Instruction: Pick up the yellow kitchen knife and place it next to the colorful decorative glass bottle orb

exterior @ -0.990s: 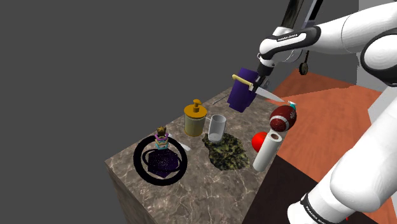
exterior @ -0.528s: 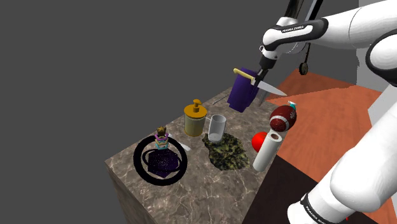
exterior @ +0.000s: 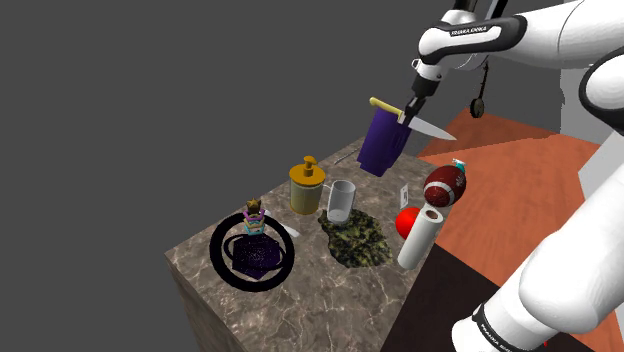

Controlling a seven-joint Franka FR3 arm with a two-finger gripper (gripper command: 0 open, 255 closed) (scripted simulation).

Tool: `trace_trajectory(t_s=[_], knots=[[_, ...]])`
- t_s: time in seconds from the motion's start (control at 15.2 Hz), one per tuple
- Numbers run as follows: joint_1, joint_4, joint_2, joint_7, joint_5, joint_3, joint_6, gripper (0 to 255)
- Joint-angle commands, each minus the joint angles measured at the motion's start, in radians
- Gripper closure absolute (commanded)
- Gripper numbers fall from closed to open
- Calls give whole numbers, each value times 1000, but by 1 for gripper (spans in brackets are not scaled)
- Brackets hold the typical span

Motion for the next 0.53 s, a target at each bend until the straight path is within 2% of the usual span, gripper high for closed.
trace_trajectory(t_s=[0.0, 0.46], knots=[[11, -31, -38, 27, -19, 11, -2, 255], [60, -261, -258, 211, -108, 113, 28, 255]])
